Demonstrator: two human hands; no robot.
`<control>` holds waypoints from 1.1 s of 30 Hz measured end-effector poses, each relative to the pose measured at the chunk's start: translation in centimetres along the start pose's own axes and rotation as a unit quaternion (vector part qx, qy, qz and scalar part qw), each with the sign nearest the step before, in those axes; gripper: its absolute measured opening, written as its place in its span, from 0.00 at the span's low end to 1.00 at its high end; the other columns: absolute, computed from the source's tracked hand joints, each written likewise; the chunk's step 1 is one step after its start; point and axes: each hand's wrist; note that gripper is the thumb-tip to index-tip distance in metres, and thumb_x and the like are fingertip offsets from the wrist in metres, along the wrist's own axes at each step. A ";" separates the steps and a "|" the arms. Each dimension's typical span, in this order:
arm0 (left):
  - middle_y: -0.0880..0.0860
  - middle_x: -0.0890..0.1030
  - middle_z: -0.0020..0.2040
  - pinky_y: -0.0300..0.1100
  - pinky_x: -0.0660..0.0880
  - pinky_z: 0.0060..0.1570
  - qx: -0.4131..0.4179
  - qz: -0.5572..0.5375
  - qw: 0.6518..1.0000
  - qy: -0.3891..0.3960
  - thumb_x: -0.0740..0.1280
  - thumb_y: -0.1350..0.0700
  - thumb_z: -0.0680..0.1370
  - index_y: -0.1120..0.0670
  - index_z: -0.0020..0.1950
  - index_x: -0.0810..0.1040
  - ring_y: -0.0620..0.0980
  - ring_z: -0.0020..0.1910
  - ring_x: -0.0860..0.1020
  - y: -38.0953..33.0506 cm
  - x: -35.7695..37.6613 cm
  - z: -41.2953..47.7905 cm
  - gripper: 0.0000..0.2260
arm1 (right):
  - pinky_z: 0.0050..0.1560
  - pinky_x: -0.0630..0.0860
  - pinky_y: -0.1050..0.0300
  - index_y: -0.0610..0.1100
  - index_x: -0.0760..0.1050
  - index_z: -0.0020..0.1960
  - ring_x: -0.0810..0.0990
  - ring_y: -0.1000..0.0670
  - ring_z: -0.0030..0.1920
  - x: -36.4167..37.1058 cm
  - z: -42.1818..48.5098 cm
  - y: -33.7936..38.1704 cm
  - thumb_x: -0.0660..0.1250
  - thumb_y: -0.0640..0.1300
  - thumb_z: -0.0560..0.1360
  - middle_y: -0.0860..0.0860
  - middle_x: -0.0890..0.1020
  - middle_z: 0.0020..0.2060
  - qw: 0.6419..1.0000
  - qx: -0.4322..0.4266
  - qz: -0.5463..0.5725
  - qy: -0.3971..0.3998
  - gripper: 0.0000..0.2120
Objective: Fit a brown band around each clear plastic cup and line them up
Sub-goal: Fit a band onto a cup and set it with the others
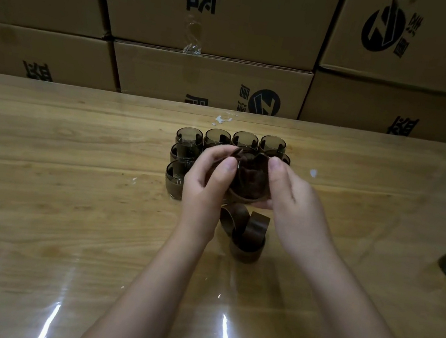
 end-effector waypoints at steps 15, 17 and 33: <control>0.49 0.82 0.46 0.66 0.75 0.56 -0.008 0.002 0.998 -0.064 0.67 0.40 0.65 0.40 0.44 0.82 0.57 0.51 0.80 -0.3 1.0 -0.6 0.11 | 0.27 0.62 0.63 0.52 0.62 0.31 0.69 0.55 0.28 0.5 -0.5 0.1 0.52 0.44 0.83 0.54 0.67 0.23 0.985 -0.065 -0.116 -0.109 0.21; 0.49 0.82 0.46 0.67 0.75 0.55 -0.014 0.003 0.998 -0.068 0.67 0.39 0.64 0.39 0.44 0.82 0.57 0.51 0.80 -0.4 1.2 -0.7 0.11 | 0.27 0.62 0.62 0.52 0.61 0.31 0.68 0.54 0.28 0.5 -0.4 0.0 0.52 0.44 0.83 0.54 0.67 0.23 0.985 -0.062 -0.117 -0.113 0.21; 0.40 0.81 0.46 0.41 0.76 0.49 0.028 0.041 0.997 -0.060 0.67 0.40 0.66 0.37 0.49 0.79 0.42 0.49 0.79 0.2 1.3 -0.9 0.13 | 0.32 0.68 0.68 0.47 0.74 0.46 0.75 0.58 0.34 0.1 -0.1 -0.4 0.53 0.45 0.83 0.55 0.76 0.32 0.990 -0.019 -0.124 -0.069 0.13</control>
Point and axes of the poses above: each hand's wrist, its own z-axis towards the middle knuckle, its own x-axis out of the palm, y = z × x
